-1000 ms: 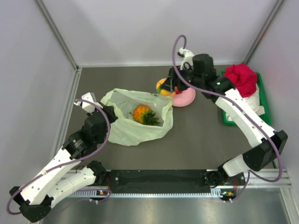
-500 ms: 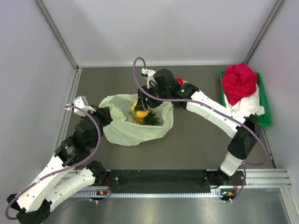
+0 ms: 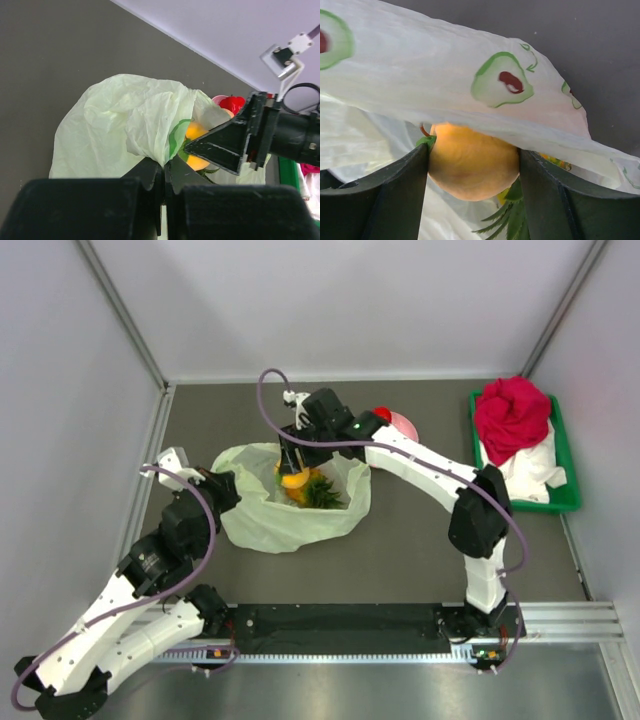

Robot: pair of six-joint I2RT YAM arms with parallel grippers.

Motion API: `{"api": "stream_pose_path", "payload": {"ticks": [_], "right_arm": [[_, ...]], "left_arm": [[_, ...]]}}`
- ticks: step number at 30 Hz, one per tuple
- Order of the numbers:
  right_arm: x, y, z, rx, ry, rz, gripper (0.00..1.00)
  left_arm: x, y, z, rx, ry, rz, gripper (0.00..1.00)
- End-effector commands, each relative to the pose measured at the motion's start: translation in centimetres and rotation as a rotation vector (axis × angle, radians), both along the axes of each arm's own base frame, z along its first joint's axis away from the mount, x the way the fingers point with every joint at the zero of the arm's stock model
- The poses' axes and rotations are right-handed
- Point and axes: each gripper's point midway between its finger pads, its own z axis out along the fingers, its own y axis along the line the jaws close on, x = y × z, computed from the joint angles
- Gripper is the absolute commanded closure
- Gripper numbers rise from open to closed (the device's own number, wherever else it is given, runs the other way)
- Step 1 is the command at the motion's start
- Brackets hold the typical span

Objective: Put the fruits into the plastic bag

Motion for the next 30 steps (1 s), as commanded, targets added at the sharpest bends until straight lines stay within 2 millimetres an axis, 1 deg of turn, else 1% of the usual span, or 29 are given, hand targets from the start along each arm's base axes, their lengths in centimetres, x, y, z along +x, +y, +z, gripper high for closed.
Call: {"api": "stream_pose_path", "payload": {"ticks": [1, 3, 4, 6, 8, 10, 11, 15, 19, 24, 28, 29, 30], "right_arm": [[-0.3, 1.4, -0.8, -0.024, -0.054, 0.036, 0.63], [-1.0, 1.9, -1.7, -0.034, -0.045, 0.054, 0.63], [-2.0, 2.2, -2.5, -0.047, -0.036, 0.075, 0.63], [-2.9, 2.6, -3.5, -0.065, -0.044, 0.093, 0.63], [-3.9, 3.0, -5.2, -0.102, -0.058, 0.111, 0.62], [-4.2, 3.3, -6.3, -0.136, -0.077, 0.127, 0.61], [-4.3, 3.4, -7.3, -0.15, -0.062, 0.127, 0.6], [-4.2, 3.5, -8.7, -0.174, -0.042, 0.12, 0.57], [-4.5, 3.3, -9.3, -0.178, -0.032, 0.135, 0.53], [-4.6, 3.2, -9.7, -0.187, -0.027, 0.139, 0.45], [-4.6, 3.2, -9.0, -0.174, -0.031, 0.143, 0.37], [-4.7, 3.3, -8.8, -0.172, -0.035, 0.146, 0.33], [-4.7, 3.3, -8.5, -0.166, -0.037, 0.148, 0.3]], "left_arm": [[-0.2, 0.2, 0.2, -0.008, -0.006, 0.001, 1.0], [-0.2, 0.3, 0.1, -0.008, -0.001, 0.004, 1.0], [-0.3, 0.3, 0.1, -0.008, 0.0, 0.007, 1.0], [-0.3, 0.5, 0.1, -0.017, -0.002, 0.015, 1.0], [-0.3, 0.5, 0.0, -0.025, -0.002, 0.02, 1.0], [-0.3, 0.6, -0.1, -0.028, -0.003, 0.024, 1.0], [-0.3, 0.5, -0.2, -0.028, -0.001, 0.024, 1.0], [-0.3, 0.5, -0.3, -0.04, -0.007, 0.024, 1.0], [-0.2, 0.6, -0.4, -0.042, -0.008, 0.033, 1.0], [-0.3, 0.7, -0.5, -0.034, -0.006, 0.032, 1.0], [-0.6, 1.0, -0.7, -0.037, -0.004, 0.038, 1.0], [-0.6, 1.1, -0.7, -0.044, -0.005, 0.041, 1.0], [-0.8, 1.3, -0.8, -0.046, -0.005, 0.043, 1.0]]}}
